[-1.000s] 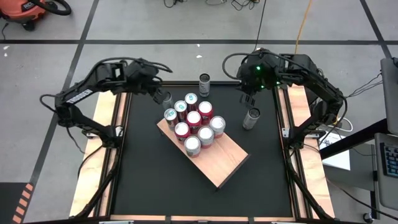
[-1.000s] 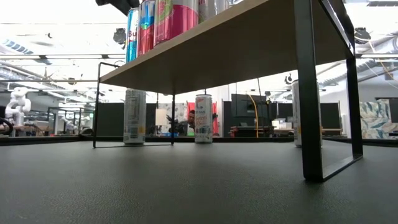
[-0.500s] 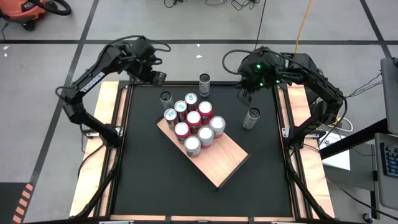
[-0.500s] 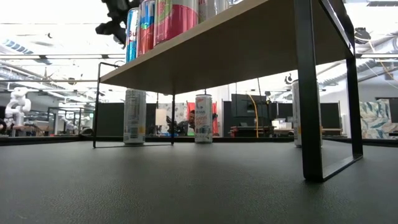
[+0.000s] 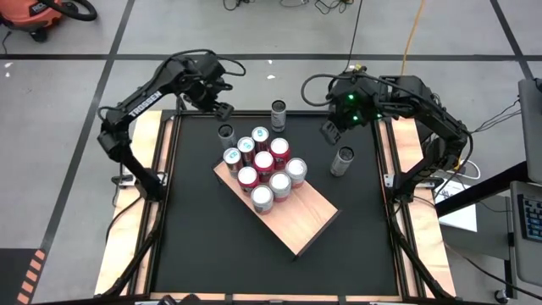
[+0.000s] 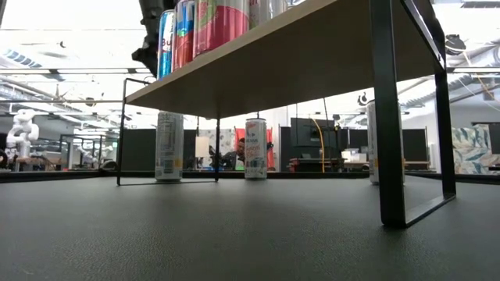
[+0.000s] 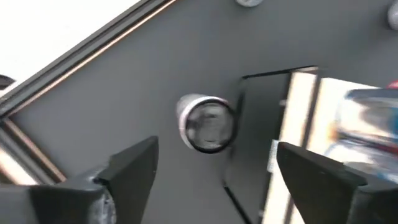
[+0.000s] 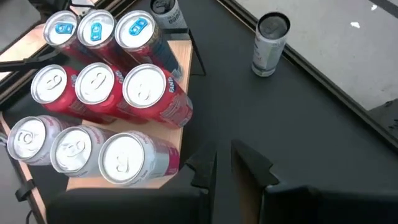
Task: Place canned beverage on shelf
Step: Put the left white soda can on the shelf
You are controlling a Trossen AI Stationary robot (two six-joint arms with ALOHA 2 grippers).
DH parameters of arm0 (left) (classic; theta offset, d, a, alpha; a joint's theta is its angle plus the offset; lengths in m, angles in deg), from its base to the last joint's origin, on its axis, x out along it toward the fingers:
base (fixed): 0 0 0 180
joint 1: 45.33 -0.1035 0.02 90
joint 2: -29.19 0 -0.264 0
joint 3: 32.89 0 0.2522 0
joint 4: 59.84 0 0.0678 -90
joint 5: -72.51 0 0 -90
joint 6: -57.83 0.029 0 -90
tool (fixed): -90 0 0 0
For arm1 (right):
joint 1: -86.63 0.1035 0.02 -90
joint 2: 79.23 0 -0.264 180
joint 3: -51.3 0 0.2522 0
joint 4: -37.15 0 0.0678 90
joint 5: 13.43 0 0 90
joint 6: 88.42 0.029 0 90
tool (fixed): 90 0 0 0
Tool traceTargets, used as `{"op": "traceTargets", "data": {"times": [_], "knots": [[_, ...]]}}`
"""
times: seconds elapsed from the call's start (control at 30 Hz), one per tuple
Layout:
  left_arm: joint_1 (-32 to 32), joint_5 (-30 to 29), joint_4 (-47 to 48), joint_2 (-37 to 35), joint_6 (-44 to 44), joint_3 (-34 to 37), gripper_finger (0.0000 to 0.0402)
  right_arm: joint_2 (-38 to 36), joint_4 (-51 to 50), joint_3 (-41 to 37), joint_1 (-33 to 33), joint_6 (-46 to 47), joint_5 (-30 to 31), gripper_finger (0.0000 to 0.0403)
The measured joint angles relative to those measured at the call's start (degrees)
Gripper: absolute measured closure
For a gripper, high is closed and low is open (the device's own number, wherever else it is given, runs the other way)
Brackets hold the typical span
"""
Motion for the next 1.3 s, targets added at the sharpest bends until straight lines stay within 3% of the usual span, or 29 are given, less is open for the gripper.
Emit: {"op": "traceTargets", "data": {"times": [0.17, 0.53, 1.3], "knots": [[0.0, -1.4, 0.7, 1.5, 1.5, 3.8, 0.0057, 0.0, -1.9, 0.0, 1.2, 0.7, 1.6, 0.0376], [0.1, 2.7, -3.7, 1.4, 1.4, 11.4, 0.0056, 0.0, -2.3, 0.0, 1.9, 0.7, 3.2, 0.0376], [3.1, -0.9, -8.9, 3.6, -0.2, 11.8, 0.0056, 0.0, -2.9, 0.0, 1.9, 0.0, 3.2, 0.0376]]}}
